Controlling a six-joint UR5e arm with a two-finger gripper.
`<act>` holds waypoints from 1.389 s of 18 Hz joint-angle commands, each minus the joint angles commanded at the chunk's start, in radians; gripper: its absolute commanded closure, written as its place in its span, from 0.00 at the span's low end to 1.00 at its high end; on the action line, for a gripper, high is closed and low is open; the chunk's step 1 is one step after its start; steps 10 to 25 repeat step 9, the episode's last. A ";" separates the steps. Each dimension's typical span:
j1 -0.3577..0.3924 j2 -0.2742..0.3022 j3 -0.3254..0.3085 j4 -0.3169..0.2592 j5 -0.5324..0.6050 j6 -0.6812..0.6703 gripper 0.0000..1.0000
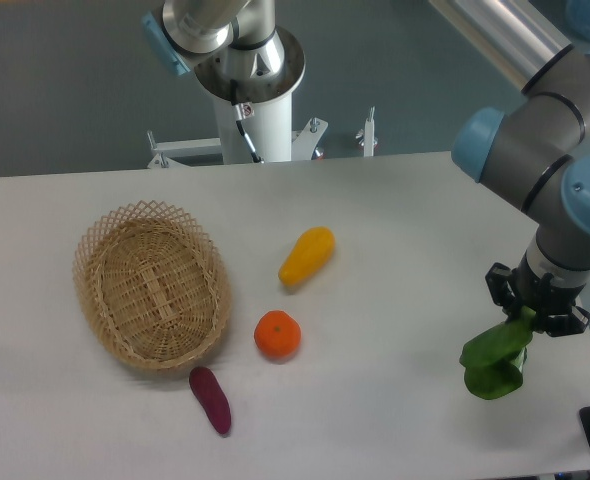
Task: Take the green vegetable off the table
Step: 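Lift the grasped bok choy up off the table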
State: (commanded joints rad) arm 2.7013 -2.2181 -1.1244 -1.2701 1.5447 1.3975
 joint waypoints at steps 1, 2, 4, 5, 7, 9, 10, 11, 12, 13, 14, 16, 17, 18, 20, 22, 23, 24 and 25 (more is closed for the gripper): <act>0.000 0.000 0.000 0.000 0.000 0.000 0.77; 0.000 0.000 -0.002 0.000 0.000 0.000 0.77; 0.000 0.000 -0.002 0.000 0.000 0.000 0.76; 0.000 0.000 -0.003 0.002 0.000 0.000 0.76; 0.000 0.000 -0.005 0.003 0.000 0.000 0.76; 0.000 0.002 -0.008 0.005 0.000 0.000 0.76; 0.000 0.002 -0.008 0.005 0.000 0.000 0.76; 0.000 0.002 -0.008 0.005 0.000 0.000 0.76; 0.000 0.002 -0.008 0.005 0.000 0.000 0.76; 0.000 0.002 -0.008 0.005 0.000 0.000 0.76; 0.000 0.002 -0.008 0.005 0.000 0.000 0.76; 0.000 0.002 -0.008 0.005 0.000 0.000 0.76; 0.000 0.002 -0.008 0.005 0.000 0.000 0.76; 0.000 0.002 -0.008 0.005 0.000 0.000 0.76; 0.000 0.002 -0.008 0.005 0.000 0.000 0.76; 0.000 0.002 -0.008 0.005 0.000 0.000 0.76; 0.000 0.002 -0.008 0.005 0.000 0.000 0.76; 0.000 0.002 -0.008 0.005 0.000 0.000 0.76; 0.000 0.002 -0.008 0.005 0.000 0.000 0.76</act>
